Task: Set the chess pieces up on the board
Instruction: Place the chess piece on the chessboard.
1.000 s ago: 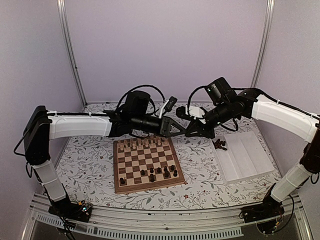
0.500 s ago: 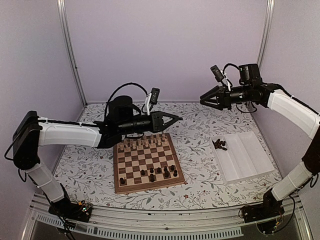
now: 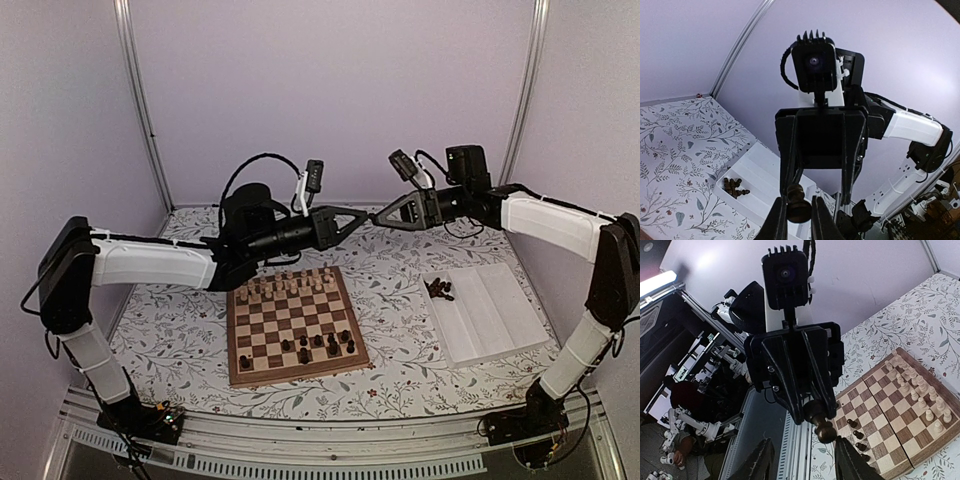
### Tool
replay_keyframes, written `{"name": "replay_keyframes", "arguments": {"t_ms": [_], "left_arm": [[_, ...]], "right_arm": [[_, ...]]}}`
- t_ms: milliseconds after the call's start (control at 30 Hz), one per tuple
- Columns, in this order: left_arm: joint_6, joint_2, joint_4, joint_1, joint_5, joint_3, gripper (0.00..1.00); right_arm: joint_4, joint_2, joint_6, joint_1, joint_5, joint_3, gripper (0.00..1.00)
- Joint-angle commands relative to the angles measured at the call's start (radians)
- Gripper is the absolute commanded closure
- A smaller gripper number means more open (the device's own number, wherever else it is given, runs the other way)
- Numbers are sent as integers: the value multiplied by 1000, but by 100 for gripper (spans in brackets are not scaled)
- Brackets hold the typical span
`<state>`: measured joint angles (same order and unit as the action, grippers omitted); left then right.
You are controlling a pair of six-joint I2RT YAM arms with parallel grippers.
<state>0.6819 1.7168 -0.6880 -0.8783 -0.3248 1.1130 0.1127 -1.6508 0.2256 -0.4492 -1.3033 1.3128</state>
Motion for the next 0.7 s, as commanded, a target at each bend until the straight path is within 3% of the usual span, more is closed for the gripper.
{"name": "replay_keyframes", "arguments": {"t_ms": [0,267,433,533,667], "left_arm": [[-2,34,-25,-19,-25,42,92],[0,47,-20,-22,-35,56,92],[2,53,-9,-22,-37,62,91],[-9,52,29,-23,-33,74,84],[-98,-16,162,-16,21,84,68]], "right_arm": [[-77,-28,79,-10,-44,14,55],[-103,-38,110,-10,-54,8,65],[-102,-38,111,-10,-54,7,79],[-76,-34,92,-8,-34,14,88],[141,-21,-83,-8,125,90,93]]}}
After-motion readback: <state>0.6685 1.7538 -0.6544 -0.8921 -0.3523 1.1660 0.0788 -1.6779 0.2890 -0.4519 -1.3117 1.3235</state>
